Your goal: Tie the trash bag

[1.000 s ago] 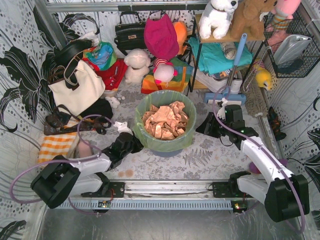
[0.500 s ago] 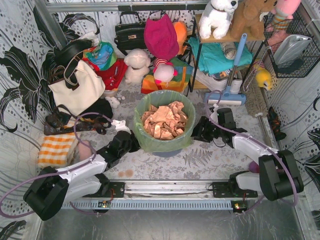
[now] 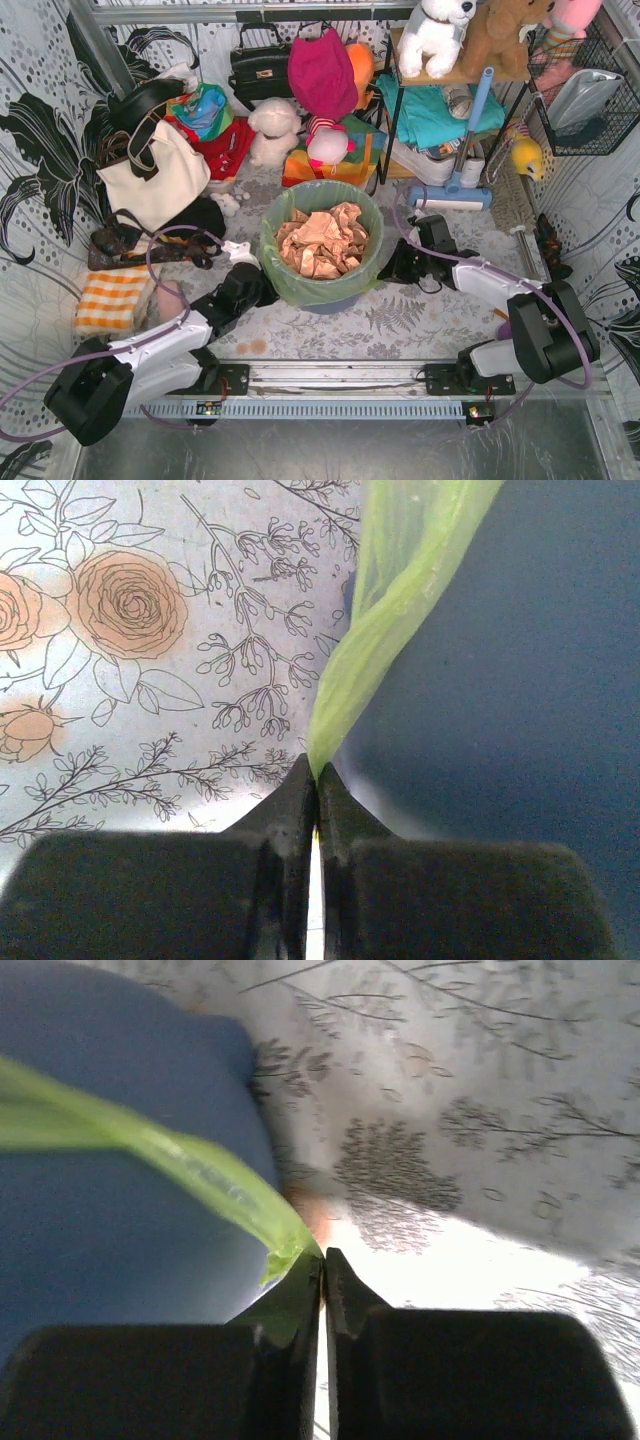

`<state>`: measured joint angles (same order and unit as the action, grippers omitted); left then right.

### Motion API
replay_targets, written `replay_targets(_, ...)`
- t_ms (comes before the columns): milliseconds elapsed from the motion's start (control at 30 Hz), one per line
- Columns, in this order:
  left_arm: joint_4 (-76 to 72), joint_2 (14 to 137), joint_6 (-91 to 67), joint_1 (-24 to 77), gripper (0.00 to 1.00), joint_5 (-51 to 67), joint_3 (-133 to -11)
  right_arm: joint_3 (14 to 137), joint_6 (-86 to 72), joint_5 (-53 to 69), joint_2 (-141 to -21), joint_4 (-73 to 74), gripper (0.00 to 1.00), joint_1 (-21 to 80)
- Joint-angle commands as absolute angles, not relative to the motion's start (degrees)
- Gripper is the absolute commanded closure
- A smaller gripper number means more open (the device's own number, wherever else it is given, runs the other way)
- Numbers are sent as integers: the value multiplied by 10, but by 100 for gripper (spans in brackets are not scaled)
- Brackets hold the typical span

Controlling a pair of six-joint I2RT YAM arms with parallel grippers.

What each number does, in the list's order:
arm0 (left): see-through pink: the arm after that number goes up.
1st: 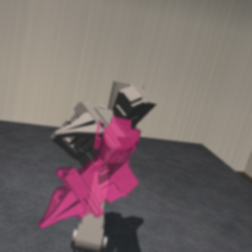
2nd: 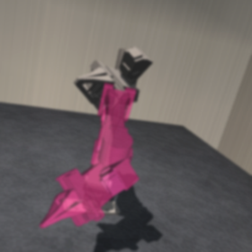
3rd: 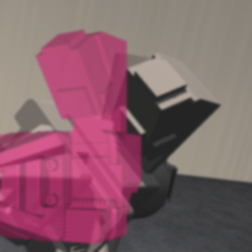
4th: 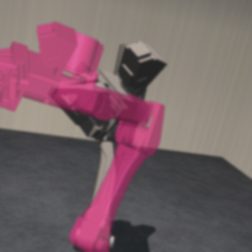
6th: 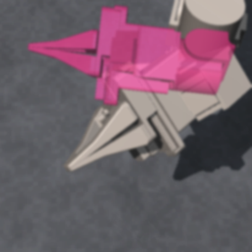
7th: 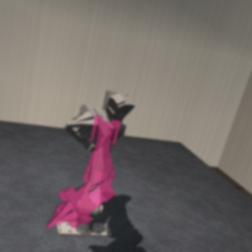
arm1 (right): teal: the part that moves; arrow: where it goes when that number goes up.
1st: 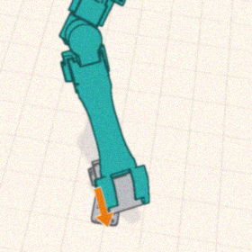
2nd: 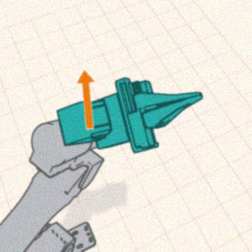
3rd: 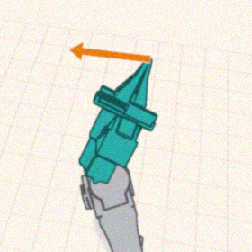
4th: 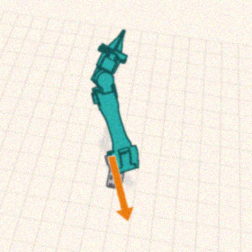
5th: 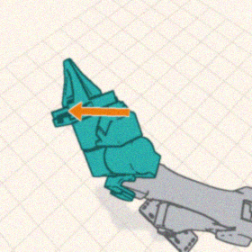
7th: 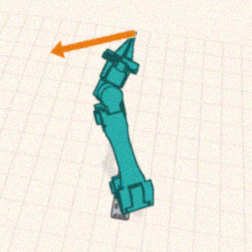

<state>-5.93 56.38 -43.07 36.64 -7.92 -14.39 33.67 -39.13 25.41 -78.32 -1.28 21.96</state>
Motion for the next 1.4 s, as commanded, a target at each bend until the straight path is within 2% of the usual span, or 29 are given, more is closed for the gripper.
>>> replay_targets(0,-51,559,-420,364,91,-98,-158,361,-373,148,-772,85,100,224)
replay_targets(133,-41,560,-426,364,91,-110,-159,369,-365,83,-728,152,100,231)
replay_targets(233,-41,566,-427,364,91,-111,-160,372,-363,95,-703,154,100,231)
replay_targets(367,-44,572,-424,364,91,-108,-162,375,-377,142,-691,129,73,231)
replay_targets(500,-46,571,-424,364,91,-108,-161,379,-387,180,-707,97,60,231)
replay_targets(633,-45,570,-424,363,91,-107,-160,376,-398,209,-739,56,57,231)
replay_targets(833,-43,567,-427,364,91,-106,-159,357,-412,236,-776,-18,58,231)
replay_targets(1000,-36,558,-430,364,91,-108,-159,346,-422,236,-789,-55,62,231)
replay_targets(1233,-23,543,-434,364,91,-112,-159,344,-425,239,-806,-65,80,231)
replay_targets(1367,-13,535,-437,364,91,-114,-160,332,-431,218,-785,-56,97,231)
